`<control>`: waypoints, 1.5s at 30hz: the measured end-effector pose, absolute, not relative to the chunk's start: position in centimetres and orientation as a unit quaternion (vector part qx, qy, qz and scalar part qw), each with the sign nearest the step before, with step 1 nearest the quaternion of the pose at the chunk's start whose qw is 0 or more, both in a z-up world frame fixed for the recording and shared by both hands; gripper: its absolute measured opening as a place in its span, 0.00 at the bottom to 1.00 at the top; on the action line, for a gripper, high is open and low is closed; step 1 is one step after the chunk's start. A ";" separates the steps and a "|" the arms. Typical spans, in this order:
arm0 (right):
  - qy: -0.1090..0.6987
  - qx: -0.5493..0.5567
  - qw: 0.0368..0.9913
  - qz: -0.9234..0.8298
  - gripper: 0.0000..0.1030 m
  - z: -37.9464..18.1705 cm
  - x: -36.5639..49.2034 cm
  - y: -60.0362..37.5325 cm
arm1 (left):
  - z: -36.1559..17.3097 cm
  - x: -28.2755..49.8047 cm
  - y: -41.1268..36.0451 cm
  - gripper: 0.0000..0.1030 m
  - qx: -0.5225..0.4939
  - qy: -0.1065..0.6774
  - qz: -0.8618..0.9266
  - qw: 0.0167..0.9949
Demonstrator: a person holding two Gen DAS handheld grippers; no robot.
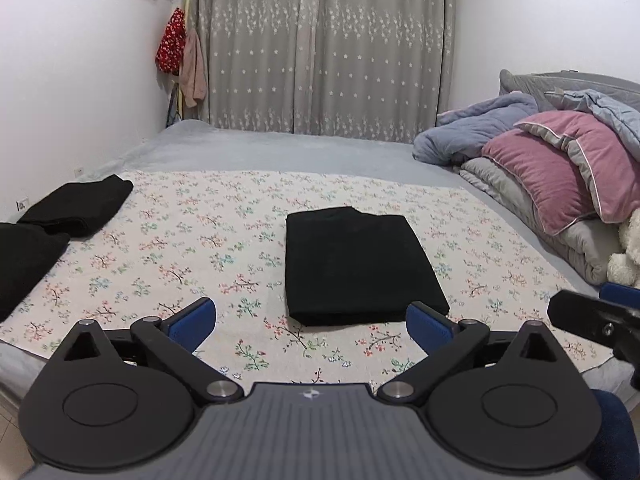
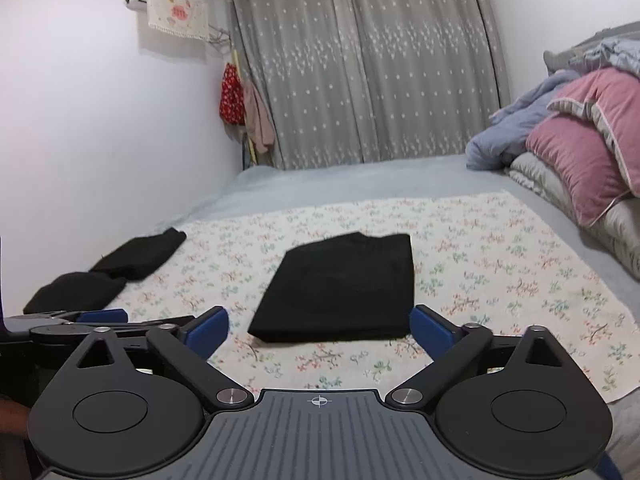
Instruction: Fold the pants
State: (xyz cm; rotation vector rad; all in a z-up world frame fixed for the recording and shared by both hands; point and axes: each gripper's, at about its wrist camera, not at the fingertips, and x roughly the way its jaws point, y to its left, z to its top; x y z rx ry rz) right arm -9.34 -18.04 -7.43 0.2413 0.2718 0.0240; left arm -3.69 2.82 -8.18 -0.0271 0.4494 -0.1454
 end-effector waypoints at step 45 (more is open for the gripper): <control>0.204 0.092 0.972 -0.067 1.00 -8.7 -7.9 -17.7 | -9.8 -3.3 0.5 1.00 0.028 0.280 -0.052 0.958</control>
